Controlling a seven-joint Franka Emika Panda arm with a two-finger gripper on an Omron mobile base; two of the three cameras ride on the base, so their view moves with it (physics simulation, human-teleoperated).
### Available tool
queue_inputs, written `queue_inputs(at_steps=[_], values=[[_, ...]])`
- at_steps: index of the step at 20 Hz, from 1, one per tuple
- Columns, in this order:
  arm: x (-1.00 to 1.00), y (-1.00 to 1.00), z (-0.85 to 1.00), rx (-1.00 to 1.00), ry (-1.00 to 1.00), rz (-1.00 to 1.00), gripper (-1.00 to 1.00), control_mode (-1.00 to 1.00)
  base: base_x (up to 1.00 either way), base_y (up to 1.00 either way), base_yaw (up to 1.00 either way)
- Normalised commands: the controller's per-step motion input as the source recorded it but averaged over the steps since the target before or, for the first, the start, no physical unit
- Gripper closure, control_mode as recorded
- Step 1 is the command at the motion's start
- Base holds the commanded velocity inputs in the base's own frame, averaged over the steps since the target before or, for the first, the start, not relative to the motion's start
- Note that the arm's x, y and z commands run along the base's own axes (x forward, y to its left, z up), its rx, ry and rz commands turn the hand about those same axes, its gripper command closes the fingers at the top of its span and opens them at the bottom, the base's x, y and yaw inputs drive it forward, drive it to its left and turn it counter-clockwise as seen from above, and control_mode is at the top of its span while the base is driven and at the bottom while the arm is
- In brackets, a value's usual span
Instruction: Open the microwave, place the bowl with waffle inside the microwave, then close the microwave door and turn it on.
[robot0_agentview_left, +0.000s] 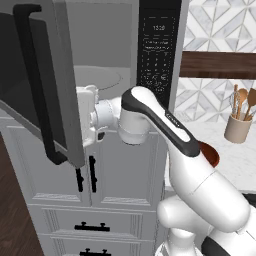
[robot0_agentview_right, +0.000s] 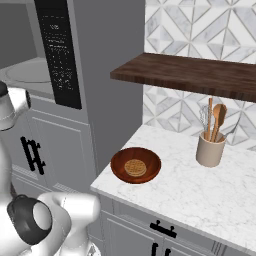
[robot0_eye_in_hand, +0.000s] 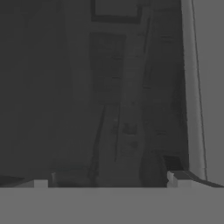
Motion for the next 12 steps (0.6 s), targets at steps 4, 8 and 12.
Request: queue_inputs(at_steps=[4,8,12], values=[[-0.44,0.8,0.0,-0.03,-0.01,0.02,-1.0,-1.0,0.0,0.0,0.0],[-0.17,0.84,0.0,-0.05,0.0,0.0,-1.0,-1.0,0.0,0.0,0.0],[0.0,0.79,0.0,-0.05,0.0,0.0,-1.0,-1.0,0.0,0.0,0.0]])
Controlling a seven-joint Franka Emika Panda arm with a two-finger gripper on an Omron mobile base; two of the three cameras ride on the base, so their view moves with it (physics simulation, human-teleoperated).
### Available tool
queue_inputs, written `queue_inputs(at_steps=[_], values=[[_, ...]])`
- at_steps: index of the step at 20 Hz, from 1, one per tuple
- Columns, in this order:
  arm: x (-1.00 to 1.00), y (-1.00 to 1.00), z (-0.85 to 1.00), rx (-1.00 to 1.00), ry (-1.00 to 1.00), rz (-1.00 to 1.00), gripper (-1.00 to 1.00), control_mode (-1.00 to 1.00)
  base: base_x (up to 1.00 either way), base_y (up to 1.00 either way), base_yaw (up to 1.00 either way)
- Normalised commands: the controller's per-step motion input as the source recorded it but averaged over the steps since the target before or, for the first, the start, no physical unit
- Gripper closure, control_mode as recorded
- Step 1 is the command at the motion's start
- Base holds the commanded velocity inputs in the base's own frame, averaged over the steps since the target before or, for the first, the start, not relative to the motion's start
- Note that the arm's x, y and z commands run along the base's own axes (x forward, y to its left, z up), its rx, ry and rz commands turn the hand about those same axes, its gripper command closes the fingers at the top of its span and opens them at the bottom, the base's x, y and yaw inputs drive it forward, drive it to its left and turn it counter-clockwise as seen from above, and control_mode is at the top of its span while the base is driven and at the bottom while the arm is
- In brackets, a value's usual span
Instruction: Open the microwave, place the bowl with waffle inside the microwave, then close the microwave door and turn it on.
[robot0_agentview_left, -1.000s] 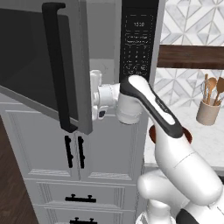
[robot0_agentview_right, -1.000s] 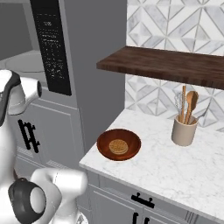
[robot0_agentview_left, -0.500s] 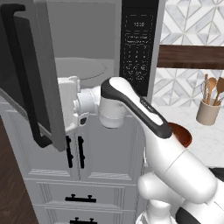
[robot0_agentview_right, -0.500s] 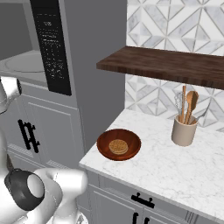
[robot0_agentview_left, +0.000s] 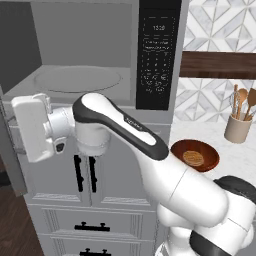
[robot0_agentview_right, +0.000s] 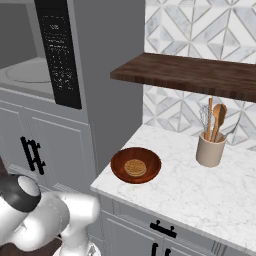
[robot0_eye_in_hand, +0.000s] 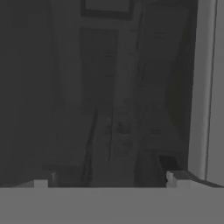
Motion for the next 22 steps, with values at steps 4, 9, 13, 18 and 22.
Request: queue_inputs(at_steps=[4,9,13,18,22], values=[[0.0,0.5,0.0,-0.04,0.0,0.0,-1.0,-1.0,0.0,0.0,0.0],[0.03,-0.02,-0.05,-0.04,0.01,0.0,-1.0,-1.0,0.0,0.0,0.0],[-0.14,-0.96,0.03,0.0,-0.13,0.0,-1.0,-1.0,0.0,0.0,0.0],[-0.31,-1.0,0.0,-0.02,-0.16,0.0,-1.0,-1.0,0.0,0.0,0.0],[-0.68,-1.0,0.0,-0.12,-0.24,0.0,-1.0,-1.0,0.0,0.0,0.0]])
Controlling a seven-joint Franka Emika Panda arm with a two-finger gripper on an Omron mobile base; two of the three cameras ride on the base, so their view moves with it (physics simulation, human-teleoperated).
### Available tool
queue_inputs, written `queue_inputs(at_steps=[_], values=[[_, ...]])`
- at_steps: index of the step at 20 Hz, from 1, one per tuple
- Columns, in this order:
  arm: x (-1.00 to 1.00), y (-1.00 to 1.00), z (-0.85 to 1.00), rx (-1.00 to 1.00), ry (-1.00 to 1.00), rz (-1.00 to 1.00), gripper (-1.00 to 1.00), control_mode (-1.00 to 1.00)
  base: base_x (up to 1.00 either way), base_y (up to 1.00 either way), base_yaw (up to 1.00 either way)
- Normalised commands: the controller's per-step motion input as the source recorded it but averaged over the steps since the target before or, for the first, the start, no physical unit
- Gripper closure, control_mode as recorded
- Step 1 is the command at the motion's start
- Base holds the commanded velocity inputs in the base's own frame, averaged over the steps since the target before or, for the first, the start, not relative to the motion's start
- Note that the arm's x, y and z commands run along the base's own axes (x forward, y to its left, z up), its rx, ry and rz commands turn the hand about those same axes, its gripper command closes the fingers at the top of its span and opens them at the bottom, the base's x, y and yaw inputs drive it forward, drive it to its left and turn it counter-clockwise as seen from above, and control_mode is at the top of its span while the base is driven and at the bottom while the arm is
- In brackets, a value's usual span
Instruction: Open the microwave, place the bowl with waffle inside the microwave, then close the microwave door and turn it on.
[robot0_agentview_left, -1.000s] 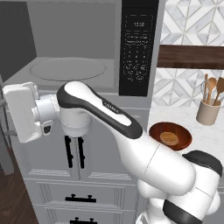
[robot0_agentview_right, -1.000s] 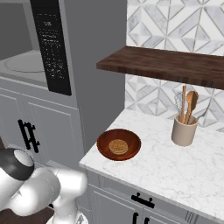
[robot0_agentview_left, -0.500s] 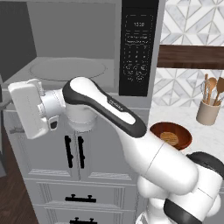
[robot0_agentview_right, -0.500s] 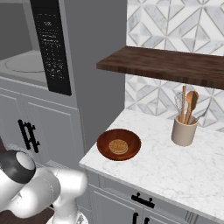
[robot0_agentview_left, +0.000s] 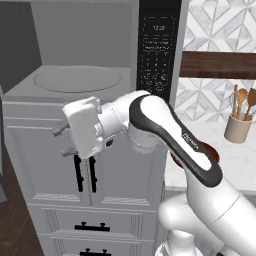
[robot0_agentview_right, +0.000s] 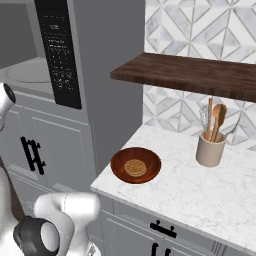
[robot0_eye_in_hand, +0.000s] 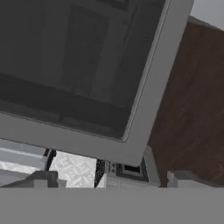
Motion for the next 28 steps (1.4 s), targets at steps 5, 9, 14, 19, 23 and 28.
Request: queue_inputs(at_steps=[5,9,14,19,23,28], values=[[-0.85,-1.0,-0.03,-0.27,-0.21,-0.04,-1.0,-1.0,0.0,0.0,0.0],[-0.82,-1.0,0.0,-0.3,-0.18,-0.05,-1.0,-1.0,0.0,0.0,0.0],[-0.55,-1.0,0.0,-0.3,-0.13,-0.03,-1.0,-1.0,0.0,0.0,0.0],[-0.09,-1.0,0.0,-0.32,-0.12,0.0,-1.0,-1.0,0.0,0.0,0.0],[0.27,-1.0,0.0,-0.28,-0.14,-0.08,-1.0,-1.0,0.0,0.0,0.0],[0.52,-0.89,-0.11,-0.18,-0.19,-0.13,-1.0,-1.0,0.0,0.0,0.0]])
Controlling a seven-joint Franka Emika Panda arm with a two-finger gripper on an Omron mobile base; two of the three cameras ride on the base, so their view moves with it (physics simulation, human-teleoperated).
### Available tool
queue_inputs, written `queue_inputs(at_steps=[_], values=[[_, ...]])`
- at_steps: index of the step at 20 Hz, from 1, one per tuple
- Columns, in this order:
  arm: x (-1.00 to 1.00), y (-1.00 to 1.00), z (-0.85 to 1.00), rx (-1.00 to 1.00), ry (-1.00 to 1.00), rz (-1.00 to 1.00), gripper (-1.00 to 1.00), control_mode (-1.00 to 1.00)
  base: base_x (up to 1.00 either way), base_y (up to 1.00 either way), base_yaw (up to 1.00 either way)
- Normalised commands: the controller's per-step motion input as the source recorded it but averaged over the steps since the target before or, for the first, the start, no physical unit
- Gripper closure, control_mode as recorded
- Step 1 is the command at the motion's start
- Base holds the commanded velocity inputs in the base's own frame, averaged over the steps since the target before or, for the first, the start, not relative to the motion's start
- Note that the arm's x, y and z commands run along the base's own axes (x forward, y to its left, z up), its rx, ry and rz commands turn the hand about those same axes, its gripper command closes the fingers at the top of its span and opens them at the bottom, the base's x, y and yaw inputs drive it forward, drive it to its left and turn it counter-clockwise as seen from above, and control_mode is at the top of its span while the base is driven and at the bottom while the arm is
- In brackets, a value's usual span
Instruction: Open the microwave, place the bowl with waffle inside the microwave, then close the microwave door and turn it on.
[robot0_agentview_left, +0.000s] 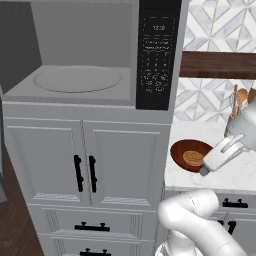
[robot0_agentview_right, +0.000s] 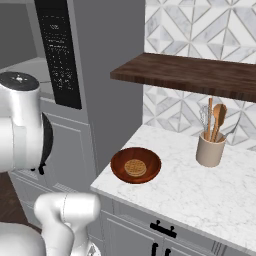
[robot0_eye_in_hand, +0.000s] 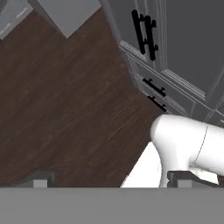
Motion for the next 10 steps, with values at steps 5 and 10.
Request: queue_inputs(at_steps=[5,10], values=[[0.5,-0.9,-0.35,-0.15,-0.18,-0.11,-1.0,-1.0,0.0,0.0,0.0],[0.66,-0.59,-0.77,-0.21,-0.05,-0.11,-1.0,-1.0,0.0,0.0,0.0]])
